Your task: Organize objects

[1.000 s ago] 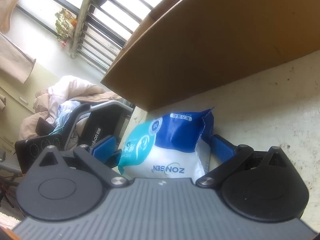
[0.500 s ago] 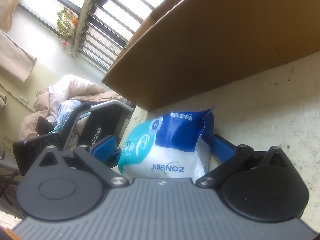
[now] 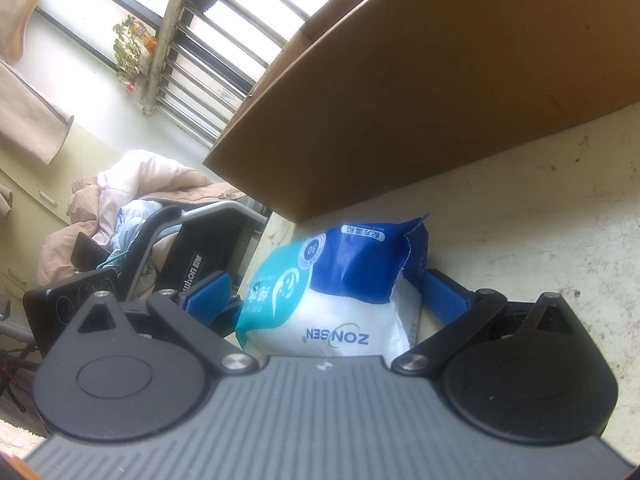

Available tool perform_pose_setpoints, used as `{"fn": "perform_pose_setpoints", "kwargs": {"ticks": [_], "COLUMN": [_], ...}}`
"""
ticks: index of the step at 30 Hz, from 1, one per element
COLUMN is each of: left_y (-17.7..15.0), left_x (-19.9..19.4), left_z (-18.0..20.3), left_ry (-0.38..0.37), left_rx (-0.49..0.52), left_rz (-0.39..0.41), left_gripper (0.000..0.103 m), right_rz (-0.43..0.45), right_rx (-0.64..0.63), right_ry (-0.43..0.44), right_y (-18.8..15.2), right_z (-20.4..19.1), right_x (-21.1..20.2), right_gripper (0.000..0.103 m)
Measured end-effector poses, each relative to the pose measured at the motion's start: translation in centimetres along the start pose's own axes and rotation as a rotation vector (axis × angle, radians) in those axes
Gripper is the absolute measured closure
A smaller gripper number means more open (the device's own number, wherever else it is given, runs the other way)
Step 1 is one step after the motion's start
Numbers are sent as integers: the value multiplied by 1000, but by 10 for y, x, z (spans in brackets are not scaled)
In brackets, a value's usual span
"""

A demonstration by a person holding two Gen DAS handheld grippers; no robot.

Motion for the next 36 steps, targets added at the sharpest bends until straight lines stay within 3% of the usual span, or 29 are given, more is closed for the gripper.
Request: {"fn": "perform_pose_setpoints", "kwargs": {"ticks": [36], "left_y": [-1], "left_x": [-8], "left_z": [-11], "left_ry": [-7], "left_rx": [29], "left_rz": [-11], "left_gripper": [0], "right_rz": [2], "right_rx": [5], "right_ry": [-3], "right_y": [1], "right_z": [1], "right_x": [0], "right_gripper": [1]}}
Point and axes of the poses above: each gripper's, at about its wrist camera, not at the fingertips, and x roughly the way its jaws point, z to its right, y to its top, the point moved 3 cm from there along x, roughly the way its jaws point, and after that the axes turned 5 degrees about z, right-handed, at the moved point
